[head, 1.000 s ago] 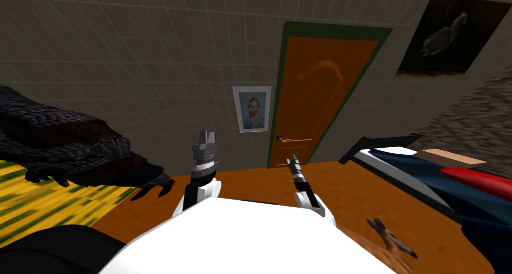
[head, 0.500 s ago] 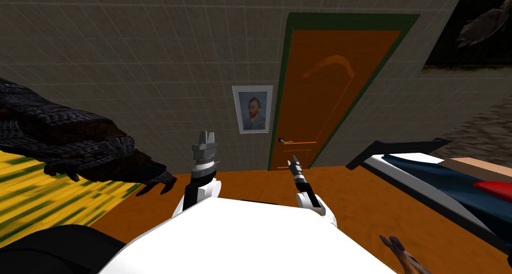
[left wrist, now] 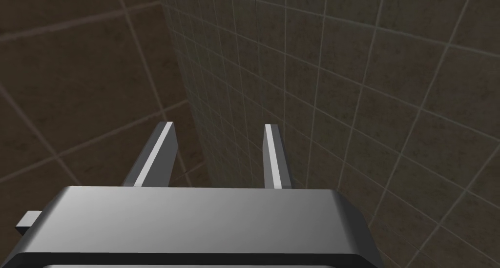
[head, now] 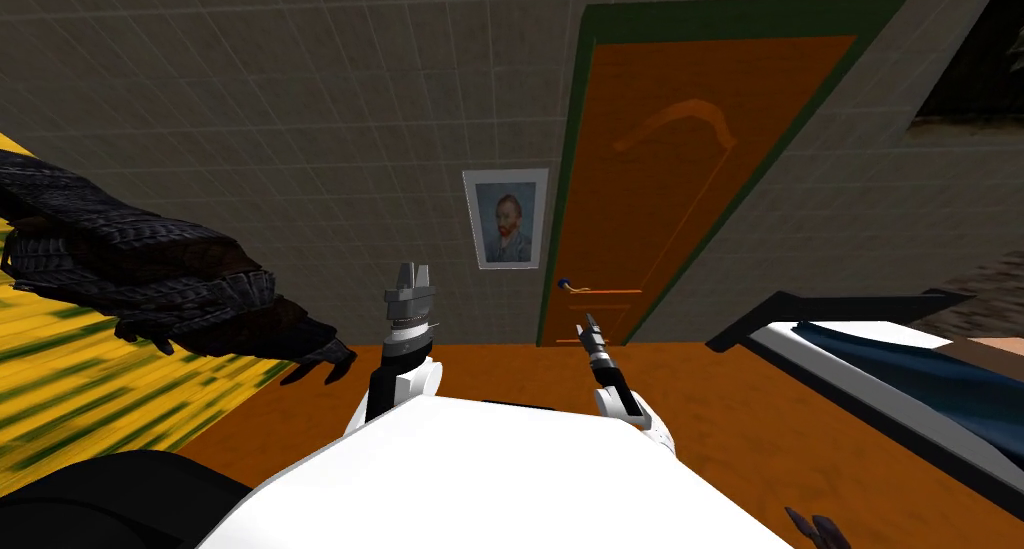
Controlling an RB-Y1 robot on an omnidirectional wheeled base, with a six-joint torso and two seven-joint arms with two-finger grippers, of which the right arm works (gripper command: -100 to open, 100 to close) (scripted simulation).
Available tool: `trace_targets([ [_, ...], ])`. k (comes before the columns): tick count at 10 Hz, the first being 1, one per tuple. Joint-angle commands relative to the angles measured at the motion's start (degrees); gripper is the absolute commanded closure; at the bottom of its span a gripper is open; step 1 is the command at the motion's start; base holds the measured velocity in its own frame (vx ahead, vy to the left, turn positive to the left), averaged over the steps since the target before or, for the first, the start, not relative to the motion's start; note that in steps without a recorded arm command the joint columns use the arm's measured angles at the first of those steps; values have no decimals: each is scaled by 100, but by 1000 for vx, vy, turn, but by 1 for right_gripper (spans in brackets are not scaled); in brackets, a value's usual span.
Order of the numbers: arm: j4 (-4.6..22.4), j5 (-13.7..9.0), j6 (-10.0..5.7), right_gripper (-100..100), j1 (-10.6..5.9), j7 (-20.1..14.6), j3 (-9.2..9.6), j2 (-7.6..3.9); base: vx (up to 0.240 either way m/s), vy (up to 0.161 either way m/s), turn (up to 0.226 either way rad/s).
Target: Pull the door open
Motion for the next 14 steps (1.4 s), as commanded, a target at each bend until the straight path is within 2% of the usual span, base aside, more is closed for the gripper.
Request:
trace_targets([
  [1,205,-27,-59,-100,-71,-49,23,-53,74,-53,70],
  [2,412,-56,-108,-100,-146,-89,48,-100,101,-56,92],
  [9,1281,-178,-311,-100,-459,-259,152,-293,94,-77,88],
  [12,1535,-214,-370,-100,-551,-309,183,-348,75,-69,57],
  [13,1457,-209,-335,-100,-528,-298,174,-345,38,-25,11],
  [14,1585,-262,-396,-100,-525,-339,68,-402,72,18,200],
])
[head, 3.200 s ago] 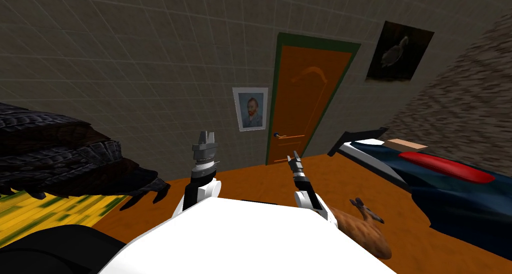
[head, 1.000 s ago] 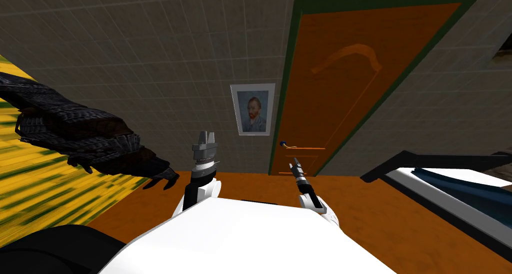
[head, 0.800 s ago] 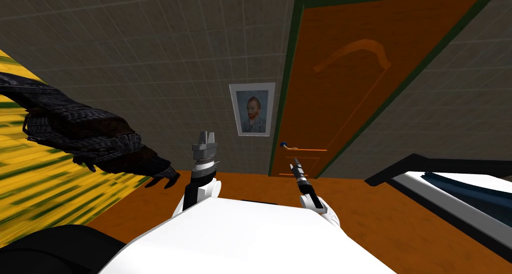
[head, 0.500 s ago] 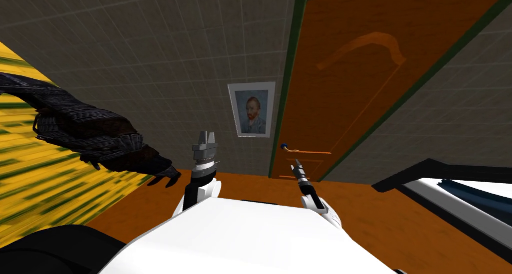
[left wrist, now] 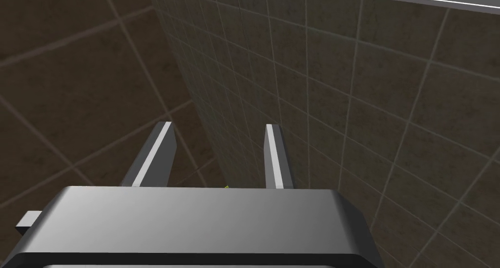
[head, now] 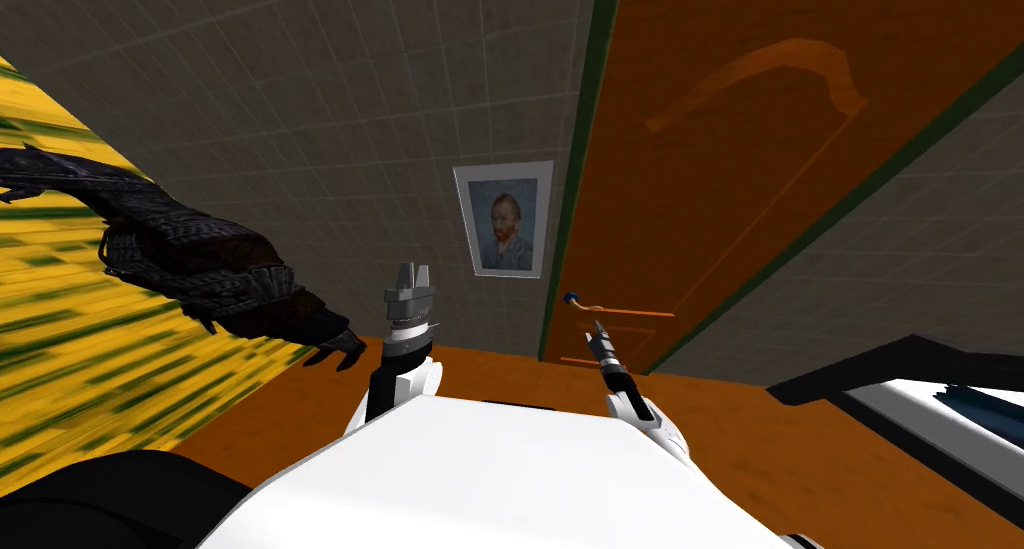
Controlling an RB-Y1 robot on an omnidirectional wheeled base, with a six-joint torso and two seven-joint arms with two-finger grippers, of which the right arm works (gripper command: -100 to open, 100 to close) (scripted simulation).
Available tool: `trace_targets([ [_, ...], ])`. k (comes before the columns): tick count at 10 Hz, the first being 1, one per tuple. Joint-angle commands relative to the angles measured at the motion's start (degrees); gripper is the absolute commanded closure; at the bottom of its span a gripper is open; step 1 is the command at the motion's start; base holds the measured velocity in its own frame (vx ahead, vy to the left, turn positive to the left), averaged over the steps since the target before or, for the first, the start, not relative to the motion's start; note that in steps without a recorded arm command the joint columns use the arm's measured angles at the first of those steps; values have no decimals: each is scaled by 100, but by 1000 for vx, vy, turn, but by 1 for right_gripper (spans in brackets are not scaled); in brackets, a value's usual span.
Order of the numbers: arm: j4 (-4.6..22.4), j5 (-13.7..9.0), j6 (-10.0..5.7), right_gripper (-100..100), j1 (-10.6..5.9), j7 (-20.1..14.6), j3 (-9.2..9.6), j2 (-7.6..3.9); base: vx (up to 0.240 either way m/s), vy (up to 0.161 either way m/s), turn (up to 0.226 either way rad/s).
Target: Pull the door open
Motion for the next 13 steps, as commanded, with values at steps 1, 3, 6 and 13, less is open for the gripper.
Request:
trace_targets([
  [1,181,-44,-86,-100,-37,-43,-91,-39,127,43,237],
  [3,303,-97,-146,-100,-28,-81,-201,-95,135,29,165],
  [6,565,-211,-275,-100,-9,-162,-436,-214,105,-6,209],
  [13,670,-289,-314,100,30,-208,-595,-300,63,-16,75],
])
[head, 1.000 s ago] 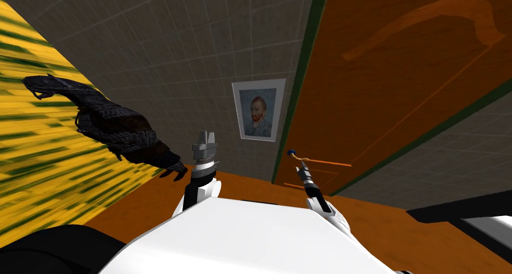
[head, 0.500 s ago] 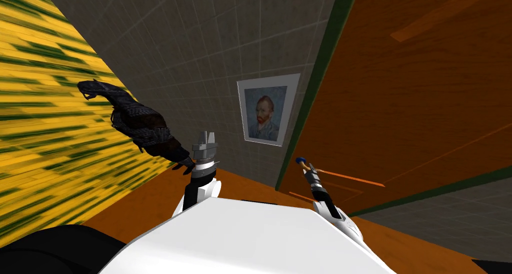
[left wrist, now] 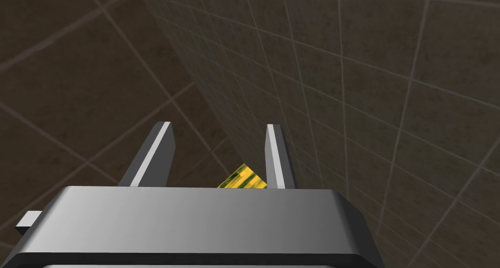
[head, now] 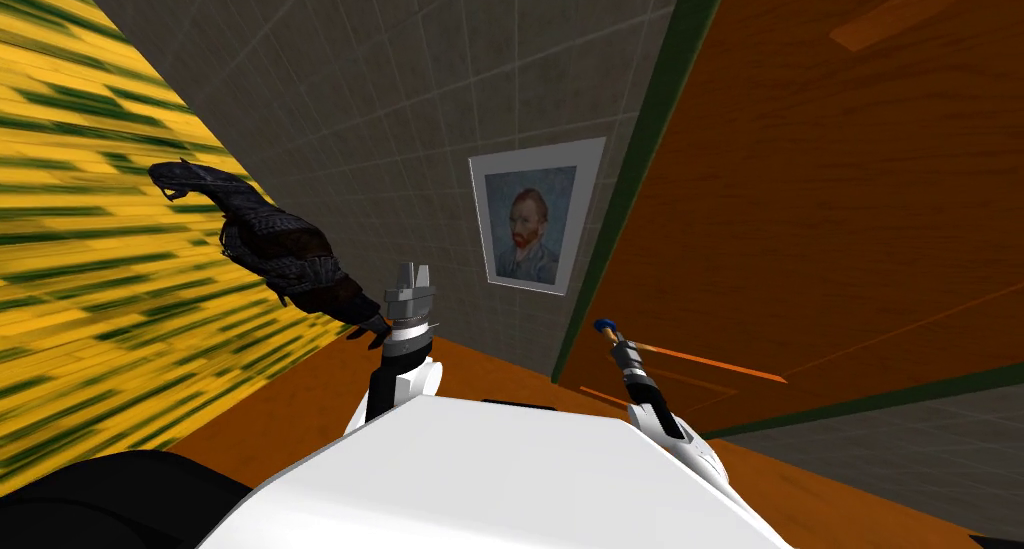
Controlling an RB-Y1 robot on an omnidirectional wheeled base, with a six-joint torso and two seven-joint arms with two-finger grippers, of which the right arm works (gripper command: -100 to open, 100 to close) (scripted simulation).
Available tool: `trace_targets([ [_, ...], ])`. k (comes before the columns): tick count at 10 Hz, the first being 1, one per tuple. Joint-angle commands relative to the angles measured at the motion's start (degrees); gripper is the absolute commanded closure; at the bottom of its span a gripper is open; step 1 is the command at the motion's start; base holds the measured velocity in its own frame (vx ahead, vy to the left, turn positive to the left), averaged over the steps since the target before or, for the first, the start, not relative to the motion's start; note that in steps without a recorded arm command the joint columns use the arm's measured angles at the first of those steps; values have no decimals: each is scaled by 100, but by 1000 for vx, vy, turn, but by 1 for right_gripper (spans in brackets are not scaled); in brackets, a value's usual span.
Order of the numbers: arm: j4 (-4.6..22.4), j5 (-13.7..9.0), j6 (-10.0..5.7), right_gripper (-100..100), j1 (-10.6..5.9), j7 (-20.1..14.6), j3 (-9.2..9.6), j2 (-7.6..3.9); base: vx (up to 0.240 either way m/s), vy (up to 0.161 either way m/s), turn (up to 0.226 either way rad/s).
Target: Pull the door open
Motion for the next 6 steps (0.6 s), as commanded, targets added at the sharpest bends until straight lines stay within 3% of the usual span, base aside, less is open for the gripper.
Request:
trace_targets([
  [1,-8,4,-9,100,-1,6,4,2,-9,0,3],
  [3,-8,4,-9,100,-1,6,4,2,-3,0,-1],
  [6,-44,39,-152,100,141,-151,159,-131,-129,-32,92],
])
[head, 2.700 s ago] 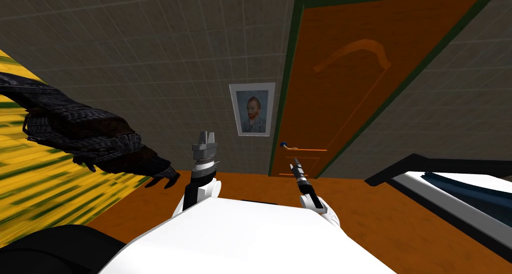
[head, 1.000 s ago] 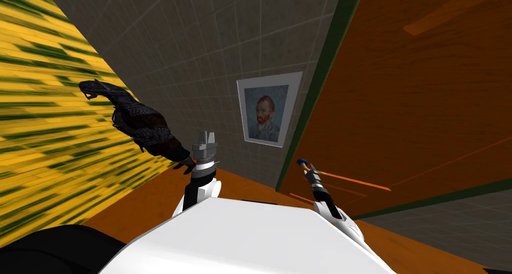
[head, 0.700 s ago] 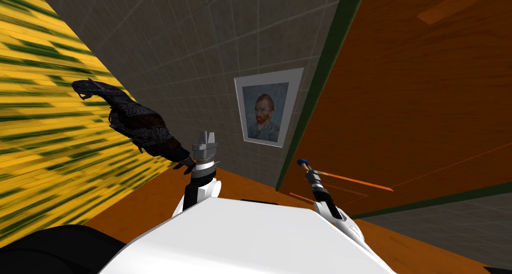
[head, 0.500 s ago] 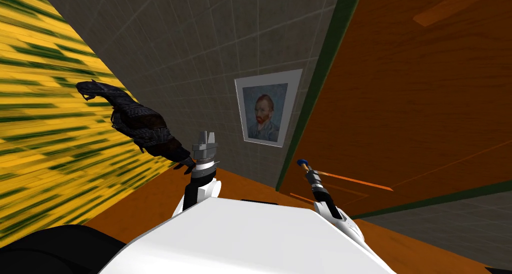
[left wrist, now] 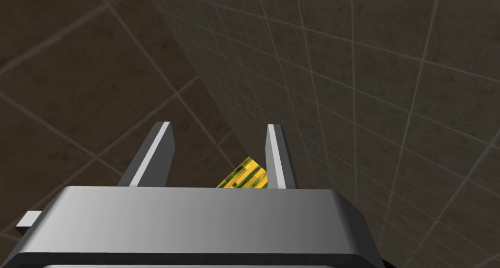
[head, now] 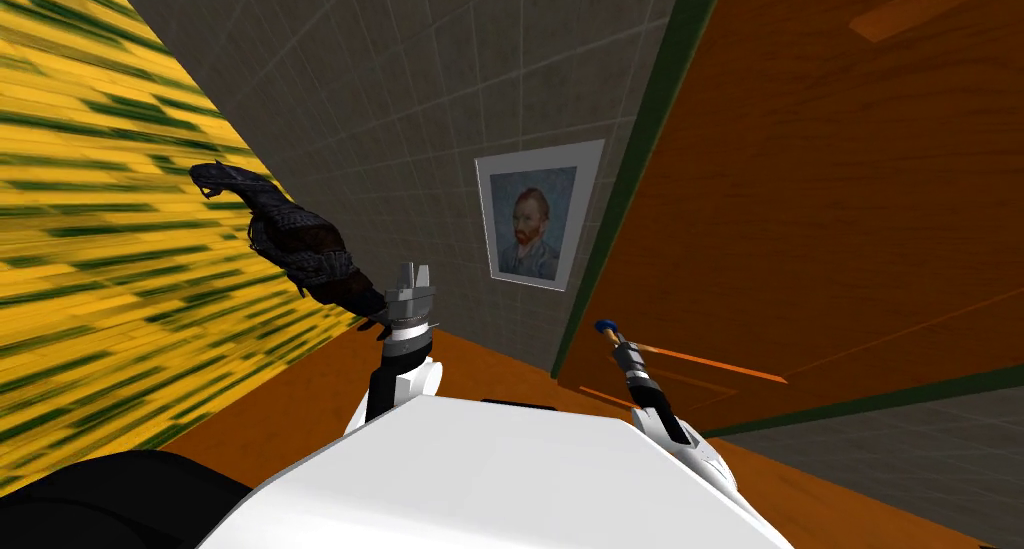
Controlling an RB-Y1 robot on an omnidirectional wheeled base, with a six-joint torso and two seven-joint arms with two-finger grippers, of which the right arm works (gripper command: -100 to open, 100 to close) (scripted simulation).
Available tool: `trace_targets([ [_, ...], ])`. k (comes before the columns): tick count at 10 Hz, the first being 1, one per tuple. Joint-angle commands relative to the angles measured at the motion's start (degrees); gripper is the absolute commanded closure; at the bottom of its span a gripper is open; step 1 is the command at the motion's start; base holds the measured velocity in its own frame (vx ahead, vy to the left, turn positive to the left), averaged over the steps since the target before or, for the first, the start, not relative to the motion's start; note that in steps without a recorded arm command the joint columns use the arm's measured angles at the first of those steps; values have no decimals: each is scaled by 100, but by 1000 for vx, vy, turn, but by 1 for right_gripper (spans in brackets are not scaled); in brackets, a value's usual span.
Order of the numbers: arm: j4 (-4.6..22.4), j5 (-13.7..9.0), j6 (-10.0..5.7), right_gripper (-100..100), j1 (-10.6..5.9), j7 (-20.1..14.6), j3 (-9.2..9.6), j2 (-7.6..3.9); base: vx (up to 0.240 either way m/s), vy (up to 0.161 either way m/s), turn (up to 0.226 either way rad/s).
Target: Pull the door open
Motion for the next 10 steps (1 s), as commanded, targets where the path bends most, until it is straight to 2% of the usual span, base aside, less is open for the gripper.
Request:
trace_targets([
  [1,-45,28,-94,100,106,-94,106,-72,-197,-17,107],
  [6,-146,104,-419,100,376,-410,423,-347,-216,-59,125],
  [7,-113,92,-353,100,341,-367,383,-309,-101,-24,26],
  [8,-100,96,-555,100,469,-486,517,-419,-150,-36,140],
  [10,-95,95,-714,100,560,-570,613,-515,-202,-55,132],
])
